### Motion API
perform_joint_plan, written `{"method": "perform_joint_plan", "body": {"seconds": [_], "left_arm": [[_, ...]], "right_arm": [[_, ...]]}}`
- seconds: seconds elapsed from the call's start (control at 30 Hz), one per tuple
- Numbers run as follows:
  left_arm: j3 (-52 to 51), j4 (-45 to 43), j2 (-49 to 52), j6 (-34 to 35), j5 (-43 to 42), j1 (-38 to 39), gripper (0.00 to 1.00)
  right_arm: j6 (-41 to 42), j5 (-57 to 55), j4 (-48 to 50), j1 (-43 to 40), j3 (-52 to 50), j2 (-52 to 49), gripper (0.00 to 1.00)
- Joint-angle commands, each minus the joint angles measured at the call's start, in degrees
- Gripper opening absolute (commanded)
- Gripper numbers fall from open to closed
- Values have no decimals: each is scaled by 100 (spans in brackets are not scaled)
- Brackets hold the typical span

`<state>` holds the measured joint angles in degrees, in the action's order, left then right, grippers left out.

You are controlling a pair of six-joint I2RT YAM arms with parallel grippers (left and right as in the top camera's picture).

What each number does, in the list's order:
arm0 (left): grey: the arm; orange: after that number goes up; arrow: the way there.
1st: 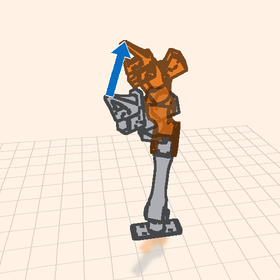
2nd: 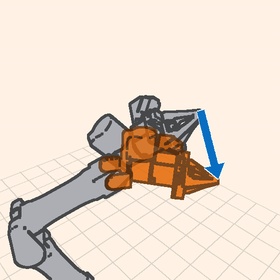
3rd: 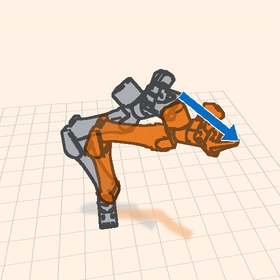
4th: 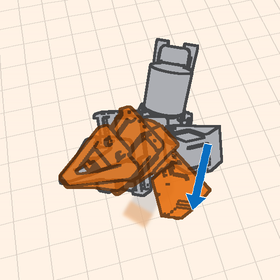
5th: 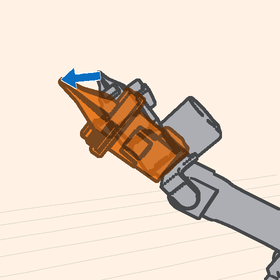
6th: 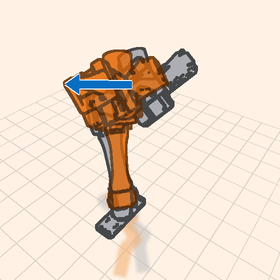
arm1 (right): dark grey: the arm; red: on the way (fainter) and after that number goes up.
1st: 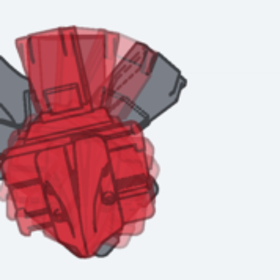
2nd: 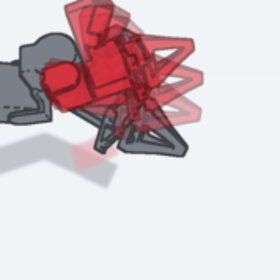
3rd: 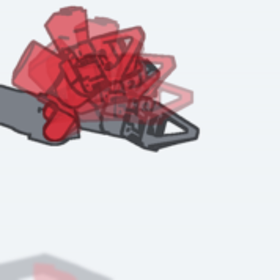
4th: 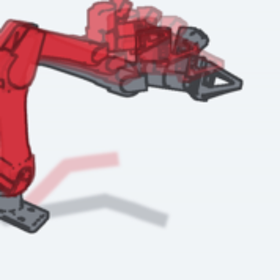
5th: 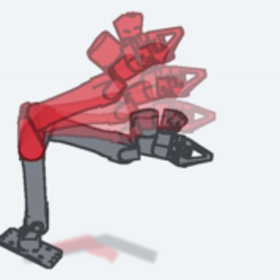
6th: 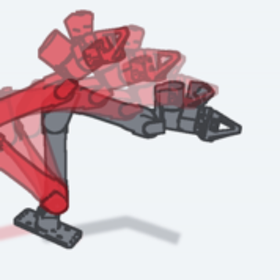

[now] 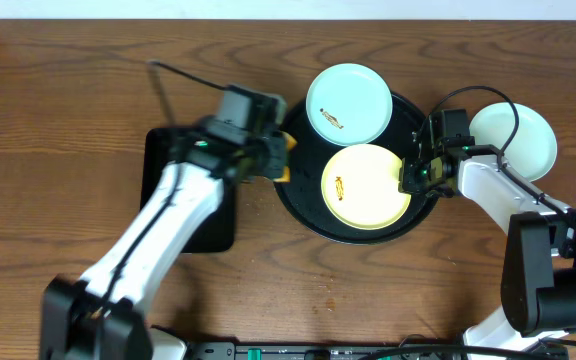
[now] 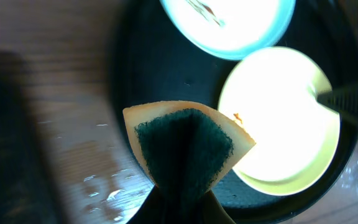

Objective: Clean dirty plates on tray and stack at the side
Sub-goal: 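Scrub the yellow plate with the sponge in the left gripper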

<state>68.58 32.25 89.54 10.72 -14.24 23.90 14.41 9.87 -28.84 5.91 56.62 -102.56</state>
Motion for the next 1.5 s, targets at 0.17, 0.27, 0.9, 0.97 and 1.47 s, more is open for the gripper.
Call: {"method": "perform_joint_plan", "body": {"seconds": [0.17,0.27,0.9,0.97,1.47], "left_arm": [[87,-713,1038,98,-76,697,7],[87,-981,1255,98,-76,922,8],[-39,-1722,1438,334,636,1434,8],[-39,-1808,1469,334,636,1434,7],[-39,-2046,2138,334,634,1434,8]], "right_arm": [[17,-138,-22,140,-120,-160,1],[15,-140,-2,181,-118,-160,1],[208,-79,-74,205,-120,-160,1],[208,-79,-74,205,-120,-160,1],[205,-81,-72,205,-120,-160,1]]}}
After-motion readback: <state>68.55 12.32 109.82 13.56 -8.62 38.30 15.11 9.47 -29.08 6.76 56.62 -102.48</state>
